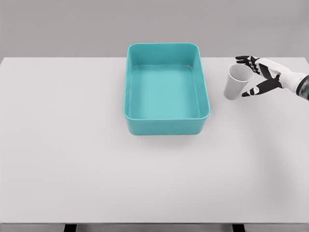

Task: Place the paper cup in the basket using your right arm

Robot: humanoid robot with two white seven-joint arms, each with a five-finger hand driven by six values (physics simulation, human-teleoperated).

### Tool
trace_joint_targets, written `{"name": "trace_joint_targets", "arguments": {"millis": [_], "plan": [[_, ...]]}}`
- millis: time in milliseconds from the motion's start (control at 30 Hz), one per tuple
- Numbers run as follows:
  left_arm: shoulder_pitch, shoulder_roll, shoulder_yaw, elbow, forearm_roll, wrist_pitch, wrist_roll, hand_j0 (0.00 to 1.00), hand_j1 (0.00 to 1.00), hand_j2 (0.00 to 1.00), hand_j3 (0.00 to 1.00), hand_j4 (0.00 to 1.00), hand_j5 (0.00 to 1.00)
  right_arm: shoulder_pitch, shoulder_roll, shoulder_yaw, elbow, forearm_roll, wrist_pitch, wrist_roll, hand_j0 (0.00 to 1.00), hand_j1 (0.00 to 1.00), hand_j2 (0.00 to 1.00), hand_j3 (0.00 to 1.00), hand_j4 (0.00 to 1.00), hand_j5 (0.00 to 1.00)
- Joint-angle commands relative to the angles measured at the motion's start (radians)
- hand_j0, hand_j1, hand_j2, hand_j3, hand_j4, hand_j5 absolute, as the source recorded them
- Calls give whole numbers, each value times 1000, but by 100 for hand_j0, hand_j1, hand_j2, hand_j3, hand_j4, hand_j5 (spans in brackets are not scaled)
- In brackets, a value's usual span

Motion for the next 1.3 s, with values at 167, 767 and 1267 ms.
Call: {"name": "trace_joint_targets", "arguments": {"millis": [167, 767, 1267], "plan": [[0, 0, 0, 2, 0, 0, 0, 100, 100, 100, 100, 100, 100, 0, 5, 1, -3, -5, 0, 0, 100, 100, 100, 100, 100, 100], [0, 0, 0, 0, 0, 0, 0, 100, 100, 100, 100, 100, 100, 0, 4, 12, -17, -16, 2, 0, 88, 88, 88, 88, 88, 88], [0, 0, 0, 0, 0, 0, 0, 100, 100, 100, 100, 100, 100, -2, 4, 2, -18, -21, -23, 0, 72, 72, 72, 72, 72, 72]]}}
